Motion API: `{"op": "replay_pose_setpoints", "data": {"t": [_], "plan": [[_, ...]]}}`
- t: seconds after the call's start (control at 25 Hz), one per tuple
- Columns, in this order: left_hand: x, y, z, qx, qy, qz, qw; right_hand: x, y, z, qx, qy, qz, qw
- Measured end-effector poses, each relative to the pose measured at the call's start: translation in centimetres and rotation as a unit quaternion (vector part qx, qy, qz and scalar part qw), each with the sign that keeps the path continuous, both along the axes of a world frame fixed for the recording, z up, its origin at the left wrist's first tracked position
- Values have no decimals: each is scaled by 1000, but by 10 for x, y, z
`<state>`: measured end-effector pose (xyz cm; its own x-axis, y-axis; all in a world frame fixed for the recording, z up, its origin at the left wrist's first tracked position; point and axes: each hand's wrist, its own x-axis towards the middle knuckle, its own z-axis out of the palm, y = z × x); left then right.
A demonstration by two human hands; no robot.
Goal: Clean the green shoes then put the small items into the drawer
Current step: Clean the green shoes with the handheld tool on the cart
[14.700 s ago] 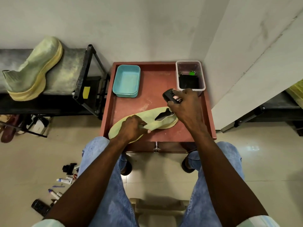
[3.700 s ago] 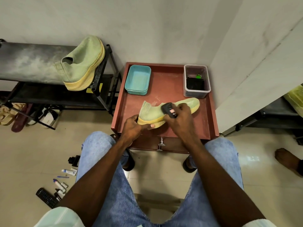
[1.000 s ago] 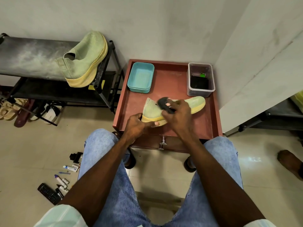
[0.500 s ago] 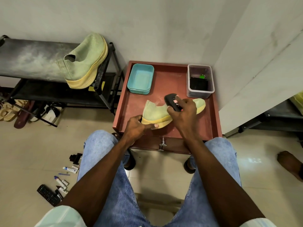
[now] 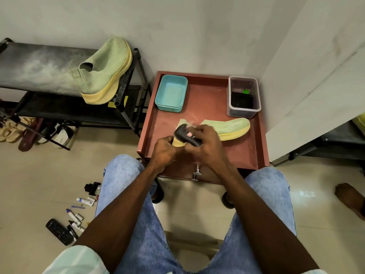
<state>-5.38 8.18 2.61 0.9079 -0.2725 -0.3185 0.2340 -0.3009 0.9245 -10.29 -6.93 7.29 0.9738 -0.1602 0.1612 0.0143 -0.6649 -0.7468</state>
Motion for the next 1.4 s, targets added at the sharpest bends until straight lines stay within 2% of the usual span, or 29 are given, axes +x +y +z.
{"op": "replay_pose_setpoints", "data": {"t": [0.08,0.12,0.16,0.24,0.32,0.4,0.48,0.56,0.64,0.68,0.76,0.84,0.92,1.0,1.04,1.08,1.16,1.2,1.24,1.32,1.4], "plan": [[1,-1,3,-21,15,4,1000,9,-28,0,20,10,-134,991],[2,-1,4,-21,18,6,1000,7,-31,2,24,-4,-171,985],[2,-2,4,-22,18,8,1000,5,-24,4,28,-23,-157,987],[2,-2,1,-9,12,12,1000,-4,6,2,-9,-42,-47,998],[2,-1,-1,-6,11,7,1000,-1,3,-3,-17,-6,-8,1000],[2,1,-1,-14,12,1,1000,9,-31,-6,8,50,-121,991],[2,1,0,-9,13,2,1000,6,-40,-5,19,19,-193,981],[4,0,-1,-15,8,2,1000,1,-11,-1,17,-28,-114,993],[7,2,-4,-11,6,2,1000,-7,8,-10,-16,-23,-31,999],[7,4,-4,-11,7,0,1000,-6,-4,-9,-6,-1,-43,999],[8,7,-4,0,3,-7,1000,-1,-48,-13,-13,46,-163,986],[10,8,-5,9,-3,-13,1000,-5,-63,-14,-12,45,-253,966],[10,8,-6,9,-6,-11,1000,-7,-30,-7,25,-13,-177,984],[12,9,-7,18,-8,-8,1000,-17,5,-19,-20,-43,-58,997],[13,10,-8,22,-8,-7,1000,-18,-2,-25,-31,-33,-45,998],[13,11,-9,26,-8,-10,1000,-16,-21,-28,-31,1,-72,997],[12,13,-7,35,-19,-20,999,-16,-64,-36,-46,51,-210,975],[13,13,-7,38,-22,-23,999,-17,-72,-39,-45,56,-260,963],[14,13,-7,36,-22,-22,999,-18,-66,-38,-29,42,-267,962],[14,12,-7,32,-22,-15,999,-21,-24,-36,-34,-7,-160,986],[14,12,-7,38,-24,-9,999,-28,-6,-44,-78,-27,-67,994]]}}
